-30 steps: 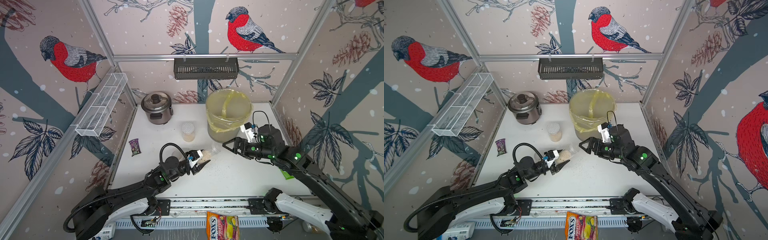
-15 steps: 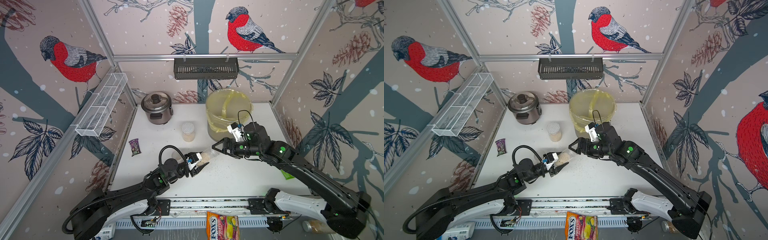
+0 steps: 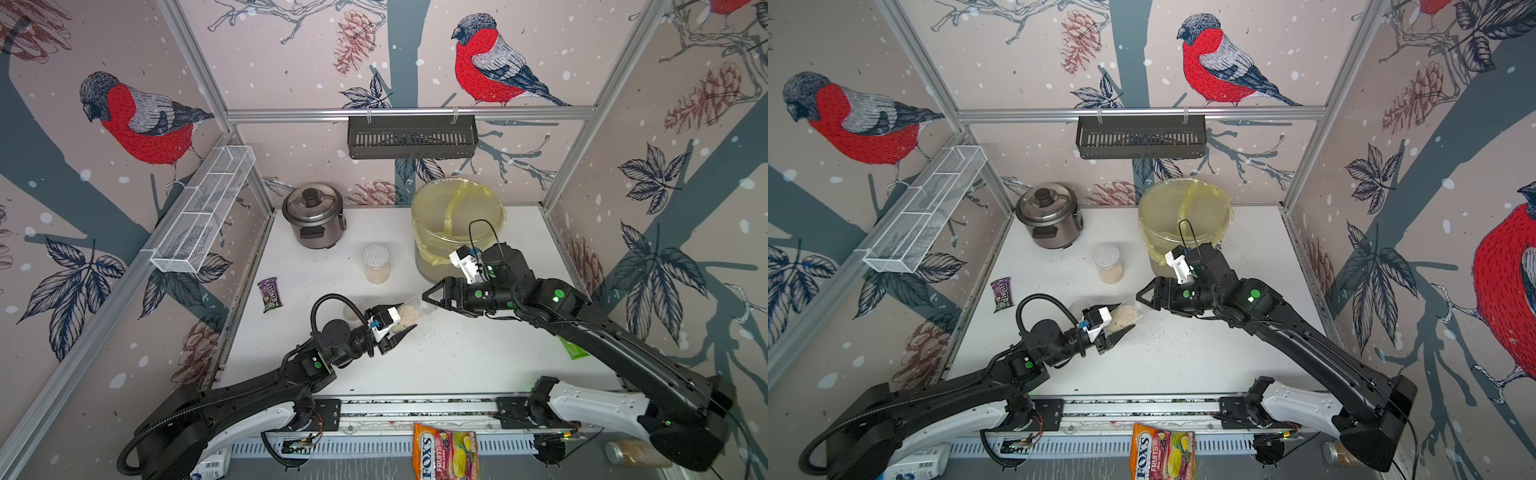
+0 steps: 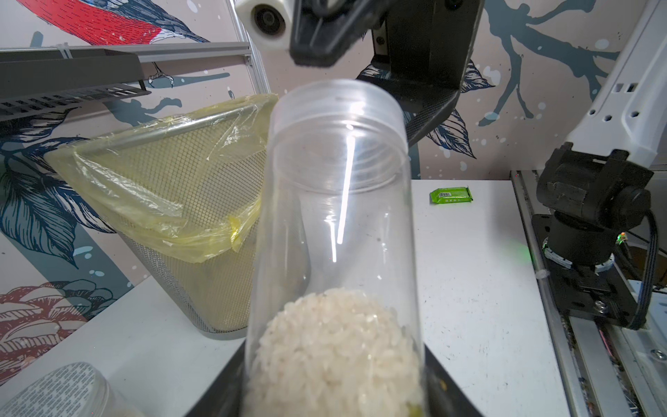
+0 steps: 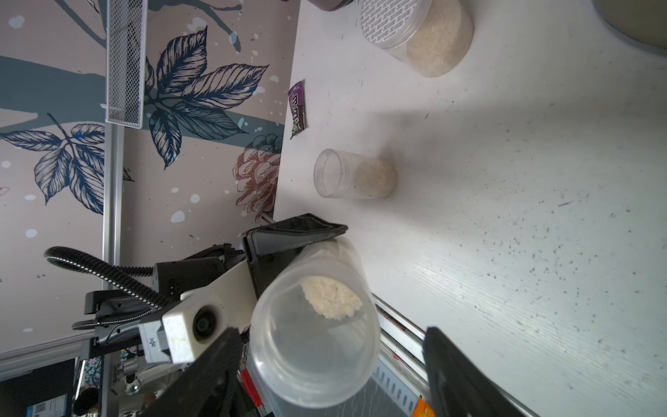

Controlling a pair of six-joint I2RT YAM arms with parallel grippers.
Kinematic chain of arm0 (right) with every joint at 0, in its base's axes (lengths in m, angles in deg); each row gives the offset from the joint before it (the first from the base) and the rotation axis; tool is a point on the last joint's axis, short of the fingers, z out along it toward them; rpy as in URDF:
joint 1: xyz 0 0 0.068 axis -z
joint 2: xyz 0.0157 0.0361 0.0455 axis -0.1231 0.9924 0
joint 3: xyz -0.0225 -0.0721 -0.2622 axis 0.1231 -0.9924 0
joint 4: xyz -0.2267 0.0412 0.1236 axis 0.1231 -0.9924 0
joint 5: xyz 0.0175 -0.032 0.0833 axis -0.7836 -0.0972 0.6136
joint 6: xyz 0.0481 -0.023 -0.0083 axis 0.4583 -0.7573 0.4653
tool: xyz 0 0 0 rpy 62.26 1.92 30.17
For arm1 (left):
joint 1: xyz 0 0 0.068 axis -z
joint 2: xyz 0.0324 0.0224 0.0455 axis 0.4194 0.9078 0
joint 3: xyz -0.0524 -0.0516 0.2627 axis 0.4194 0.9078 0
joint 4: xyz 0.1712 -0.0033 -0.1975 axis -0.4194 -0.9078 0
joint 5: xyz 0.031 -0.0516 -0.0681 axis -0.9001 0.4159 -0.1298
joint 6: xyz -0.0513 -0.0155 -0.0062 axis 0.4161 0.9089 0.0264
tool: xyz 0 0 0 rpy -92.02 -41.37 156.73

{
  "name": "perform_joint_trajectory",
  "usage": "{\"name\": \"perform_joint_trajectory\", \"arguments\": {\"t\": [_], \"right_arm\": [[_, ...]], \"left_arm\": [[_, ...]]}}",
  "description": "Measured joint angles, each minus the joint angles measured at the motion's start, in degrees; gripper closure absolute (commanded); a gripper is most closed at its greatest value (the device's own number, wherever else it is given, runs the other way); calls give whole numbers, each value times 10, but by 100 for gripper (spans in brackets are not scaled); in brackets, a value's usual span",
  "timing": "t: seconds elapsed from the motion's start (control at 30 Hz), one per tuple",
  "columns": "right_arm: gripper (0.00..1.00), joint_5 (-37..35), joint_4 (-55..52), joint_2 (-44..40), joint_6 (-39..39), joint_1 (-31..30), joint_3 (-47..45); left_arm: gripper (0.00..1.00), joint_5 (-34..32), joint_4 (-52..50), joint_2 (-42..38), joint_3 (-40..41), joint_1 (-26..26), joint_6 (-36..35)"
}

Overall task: Empty moldy rice from jars
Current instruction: Unscrew the lid from the jar.

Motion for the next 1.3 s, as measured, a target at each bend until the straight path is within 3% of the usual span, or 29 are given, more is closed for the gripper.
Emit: {"name": "perform_joint_trajectory", "arguments": {"t": [0.2, 0.93, 1.2, 1.3], "right_arm": [[28, 6, -8, 10, -4, -6, 11], [37, 9, -22, 43, -32, -23, 26], [60, 10, -23, 44, -41, -22, 24], [63, 21, -23, 47, -61, -13, 24]], "left_arm": [[100, 0, -14, -11, 8, 0, -5], [100, -2, -16, -6, 7, 0, -14], [100, -6, -17, -6, 7, 0, -14], [100, -15, -21, -3, 7, 0, -14]]}}
